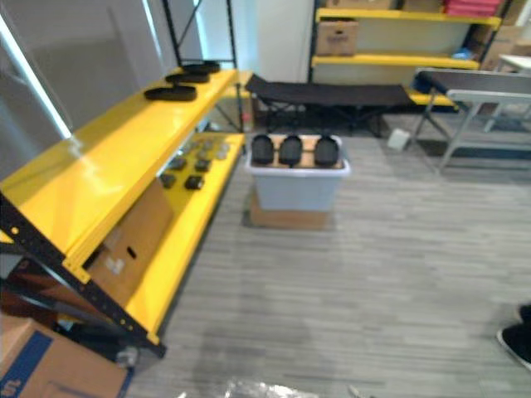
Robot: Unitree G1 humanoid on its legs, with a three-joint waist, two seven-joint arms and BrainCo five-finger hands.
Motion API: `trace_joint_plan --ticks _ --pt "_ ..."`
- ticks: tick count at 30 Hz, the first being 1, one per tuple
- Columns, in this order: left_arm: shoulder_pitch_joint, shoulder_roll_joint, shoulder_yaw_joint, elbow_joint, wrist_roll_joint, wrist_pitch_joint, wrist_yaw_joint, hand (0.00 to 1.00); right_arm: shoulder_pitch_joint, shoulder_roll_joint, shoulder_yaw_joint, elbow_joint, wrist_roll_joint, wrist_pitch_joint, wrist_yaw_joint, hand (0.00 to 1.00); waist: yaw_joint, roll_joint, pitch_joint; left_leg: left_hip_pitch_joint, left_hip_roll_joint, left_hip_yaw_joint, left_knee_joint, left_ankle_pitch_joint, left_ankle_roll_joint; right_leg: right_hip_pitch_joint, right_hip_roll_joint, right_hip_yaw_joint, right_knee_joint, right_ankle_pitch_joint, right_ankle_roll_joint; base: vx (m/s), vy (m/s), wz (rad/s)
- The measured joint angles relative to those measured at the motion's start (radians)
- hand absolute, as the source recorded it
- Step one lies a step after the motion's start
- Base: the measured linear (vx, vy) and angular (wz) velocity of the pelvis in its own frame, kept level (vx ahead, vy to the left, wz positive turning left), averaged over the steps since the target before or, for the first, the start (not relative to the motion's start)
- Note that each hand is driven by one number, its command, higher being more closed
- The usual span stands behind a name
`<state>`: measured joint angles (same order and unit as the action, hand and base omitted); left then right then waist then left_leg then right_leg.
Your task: Walk over and take plastic housings, then place them on the shelf
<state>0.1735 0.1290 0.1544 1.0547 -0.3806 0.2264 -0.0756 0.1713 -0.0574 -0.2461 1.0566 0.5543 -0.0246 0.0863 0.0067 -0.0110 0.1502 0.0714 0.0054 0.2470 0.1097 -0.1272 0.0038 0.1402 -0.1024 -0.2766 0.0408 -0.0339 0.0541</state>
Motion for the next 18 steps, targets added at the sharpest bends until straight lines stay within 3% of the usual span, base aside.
trace_joint_plan --ticks 8,18 --pt "0.003 -0.009 0.030 0.027 -0.003 0.003 -0.052 0.00 -0.010 0.020 -0.076 0.030 0.002 -0.001 -0.001 0.00 0.001 -0.001 0.009 0.120 -0.027 0.017 -0.168 0.080 0.008 0.072 -0.001 -0.023 -0.061 0.020 0.014 0.12 0.033 0.02" --pt "-0.011 0.002 0.030 0.026 -0.007 0.004 -0.061 0.00 -0.047 0.033 -0.077 0.029 0.000 0.001 -0.001 0.00 0.000 -0.009 0.041 0.164 -0.033 0.027 -0.189 0.081 0.005 0.105 -0.004 -0.026 -0.071 0.015 0.026 0.03 0.007 -0.01"
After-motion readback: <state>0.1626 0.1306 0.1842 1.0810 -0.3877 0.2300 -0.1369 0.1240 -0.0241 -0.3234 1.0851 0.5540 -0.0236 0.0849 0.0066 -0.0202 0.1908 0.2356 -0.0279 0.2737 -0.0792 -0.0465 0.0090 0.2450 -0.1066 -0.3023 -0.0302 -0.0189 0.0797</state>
